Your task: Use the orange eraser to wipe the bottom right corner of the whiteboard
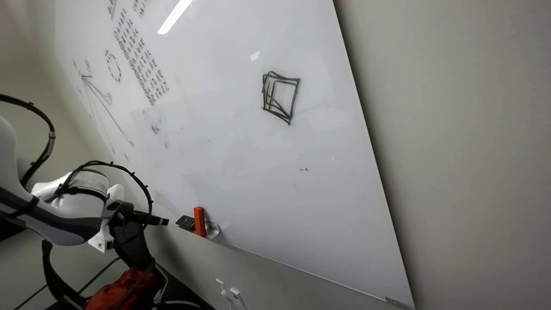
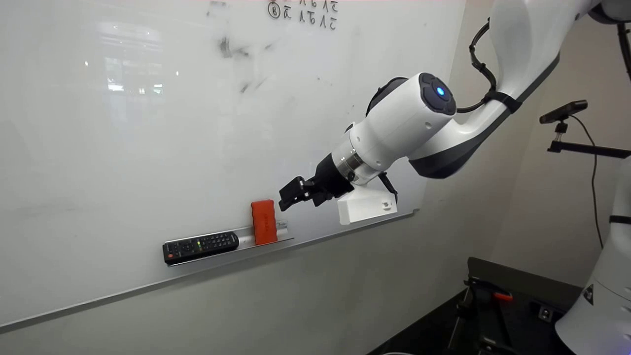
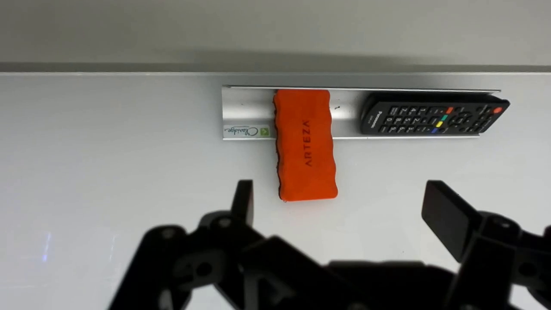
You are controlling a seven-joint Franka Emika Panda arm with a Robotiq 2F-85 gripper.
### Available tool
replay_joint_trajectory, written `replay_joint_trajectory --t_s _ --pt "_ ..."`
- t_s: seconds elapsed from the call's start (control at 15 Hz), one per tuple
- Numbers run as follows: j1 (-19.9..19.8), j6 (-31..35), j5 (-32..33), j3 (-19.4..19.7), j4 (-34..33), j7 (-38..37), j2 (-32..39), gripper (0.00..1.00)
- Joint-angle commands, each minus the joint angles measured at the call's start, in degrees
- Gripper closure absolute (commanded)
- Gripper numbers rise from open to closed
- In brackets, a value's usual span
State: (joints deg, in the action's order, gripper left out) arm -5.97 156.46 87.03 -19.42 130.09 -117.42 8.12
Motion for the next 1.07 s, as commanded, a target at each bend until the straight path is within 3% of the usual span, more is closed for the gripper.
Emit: replay_joint_trajectory --t_s 0.0,0.4,0.47,0.53,0.73,1.0 --pt "1.58 -4.89 11.23 0.08 -2.97 -12.97 2.34 0.0" --pt "2.09 -12.17 25.67 0.09 -3.65 -26.52 7.24 0.0" --pt "5.33 -11.67 27.14 3.72 -3.99 -27.38 7.91 0.0" --pt "5.31 -10.81 28.55 4.19 -4.41 -26.98 8.93 0.0" --pt "6.29 -9.91 31.2 5.88 -5.81 -26.24 11.07 0.0" --pt "6.69 -10.26 29.46 6.32 -5.12 -25.19 10.98 0.0"
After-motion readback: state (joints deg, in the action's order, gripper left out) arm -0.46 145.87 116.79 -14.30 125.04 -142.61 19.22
